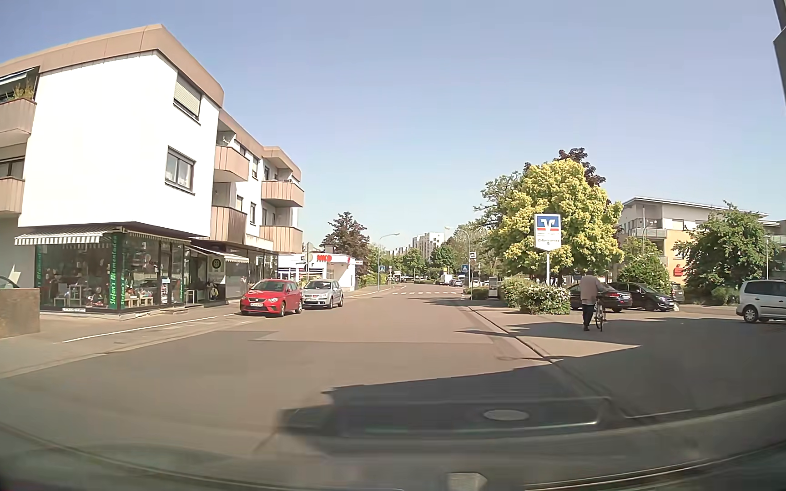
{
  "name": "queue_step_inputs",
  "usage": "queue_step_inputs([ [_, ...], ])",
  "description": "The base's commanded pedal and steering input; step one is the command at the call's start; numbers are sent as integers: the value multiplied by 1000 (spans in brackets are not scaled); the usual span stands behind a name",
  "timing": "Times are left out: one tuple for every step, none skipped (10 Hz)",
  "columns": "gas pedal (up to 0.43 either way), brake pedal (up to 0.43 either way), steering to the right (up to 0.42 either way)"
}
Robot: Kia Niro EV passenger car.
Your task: Follow the waypoints while adhering to traffic rules and regulations
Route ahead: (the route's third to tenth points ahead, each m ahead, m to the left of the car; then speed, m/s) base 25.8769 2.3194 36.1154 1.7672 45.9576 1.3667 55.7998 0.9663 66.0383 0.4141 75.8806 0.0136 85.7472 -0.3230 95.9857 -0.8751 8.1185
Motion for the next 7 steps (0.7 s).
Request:
queue_step_inputs([
  [79,30,6],
  [79,30,6],
  [79,30,5],
  [79,30,5],
  [79,30,5],
  [67,30,6],
  [67,30,8],
])
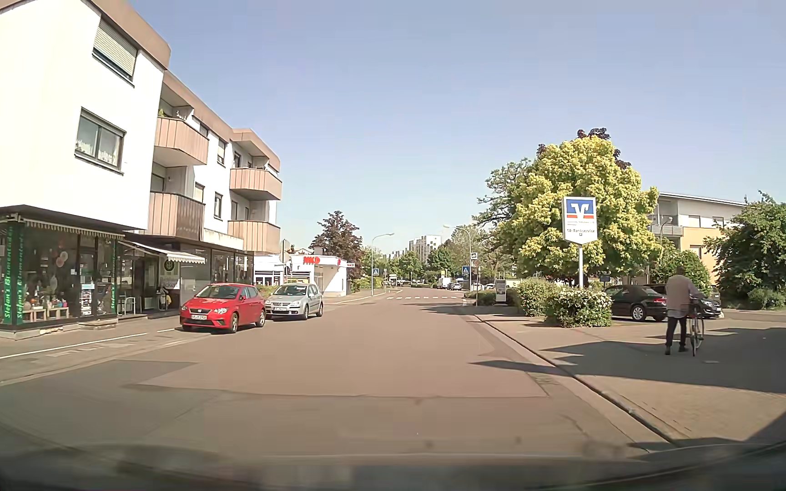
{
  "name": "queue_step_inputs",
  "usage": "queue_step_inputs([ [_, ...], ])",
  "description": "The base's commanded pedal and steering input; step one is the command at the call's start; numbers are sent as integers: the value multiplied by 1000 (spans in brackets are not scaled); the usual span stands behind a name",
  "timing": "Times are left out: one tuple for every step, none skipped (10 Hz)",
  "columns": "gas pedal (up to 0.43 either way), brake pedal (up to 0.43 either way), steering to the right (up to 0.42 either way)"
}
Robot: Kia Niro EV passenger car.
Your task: Follow the waypoints while adhering to traffic rules and regulations
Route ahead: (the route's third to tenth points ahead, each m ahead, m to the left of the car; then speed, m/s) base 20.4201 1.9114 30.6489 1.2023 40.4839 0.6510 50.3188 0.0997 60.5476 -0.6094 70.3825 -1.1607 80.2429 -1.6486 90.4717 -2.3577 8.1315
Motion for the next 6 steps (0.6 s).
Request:
queue_step_inputs([
  [67,30,10],
  [67,30,9],
  [67,30,9],
  [67,30,8],
  [67,30,7],
  [67,30,7],
])
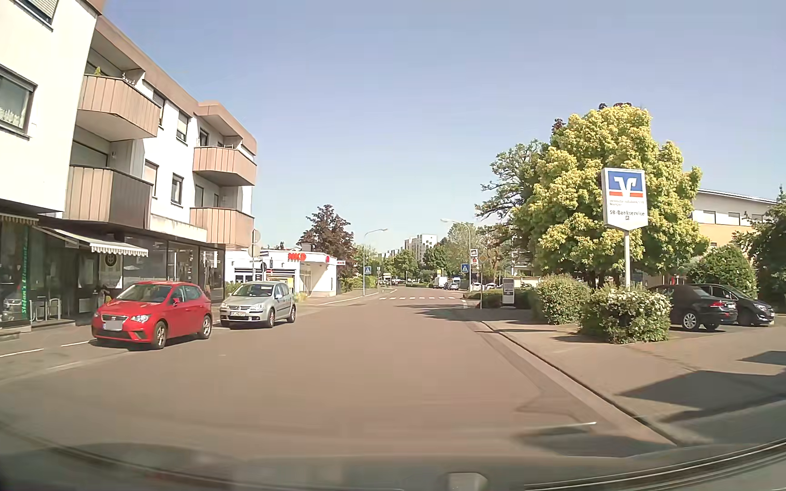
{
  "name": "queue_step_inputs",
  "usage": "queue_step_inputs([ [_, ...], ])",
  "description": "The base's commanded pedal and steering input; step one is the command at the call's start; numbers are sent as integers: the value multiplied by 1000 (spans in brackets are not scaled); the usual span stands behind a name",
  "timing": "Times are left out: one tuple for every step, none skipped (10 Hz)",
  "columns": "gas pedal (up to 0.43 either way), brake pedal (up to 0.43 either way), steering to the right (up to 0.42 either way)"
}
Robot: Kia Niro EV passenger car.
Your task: Follow the waypoints while adhering to traffic rules and regulations
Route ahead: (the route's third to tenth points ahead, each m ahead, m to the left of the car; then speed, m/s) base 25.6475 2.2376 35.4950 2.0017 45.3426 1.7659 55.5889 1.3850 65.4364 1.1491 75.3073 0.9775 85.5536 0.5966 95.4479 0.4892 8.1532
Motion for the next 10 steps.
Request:
queue_step_inputs([
  [67,30,6],
  [67,30,6],
  [67,30,6],
  [67,30,5],
  [67,30,5],
  [67,30,4],
  [67,30,4],
  [67,30,4],
  [67,30,4],
  [67,30,4],
])
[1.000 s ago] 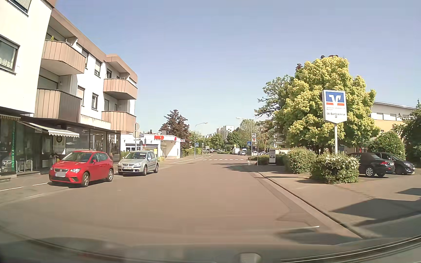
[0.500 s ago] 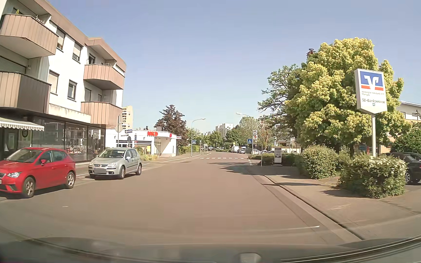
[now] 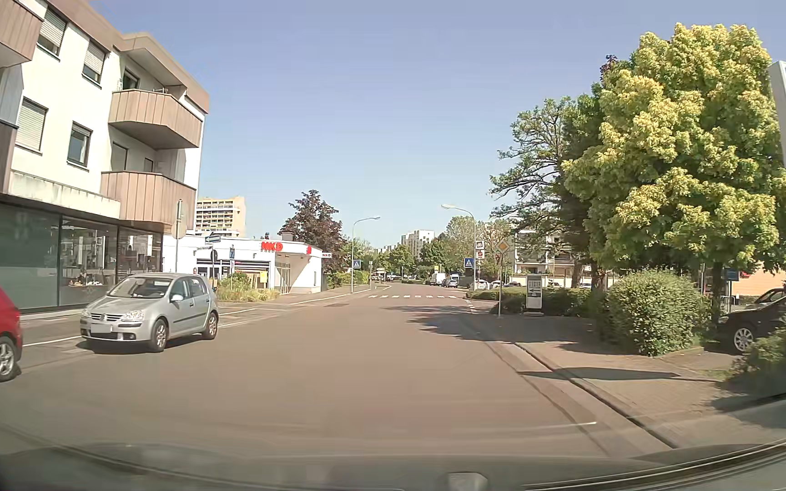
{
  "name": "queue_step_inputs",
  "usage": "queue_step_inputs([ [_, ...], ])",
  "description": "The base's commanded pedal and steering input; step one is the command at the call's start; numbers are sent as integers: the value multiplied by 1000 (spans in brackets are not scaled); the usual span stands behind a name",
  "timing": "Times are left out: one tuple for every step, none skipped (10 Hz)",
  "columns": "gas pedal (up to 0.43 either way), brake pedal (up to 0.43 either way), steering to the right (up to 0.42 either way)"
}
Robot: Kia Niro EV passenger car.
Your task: Follow the waypoints while adhering to traffic rules and regulations
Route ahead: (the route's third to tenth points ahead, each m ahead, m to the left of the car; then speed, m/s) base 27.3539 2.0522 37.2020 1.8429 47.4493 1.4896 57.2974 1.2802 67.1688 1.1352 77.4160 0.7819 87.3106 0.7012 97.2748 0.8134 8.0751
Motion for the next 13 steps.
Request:
queue_step_inputs([
  [67,37,4],
  [67,30,4],
  [67,30,4],
  [67,30,4],
  [67,30,4],
  [67,30,4],
  [67,30,4],
  [67,30,4],
  [67,30,4],
  [67,30,4],
  [67,30,4],
  [67,30,3],
  [67,30,4],
])
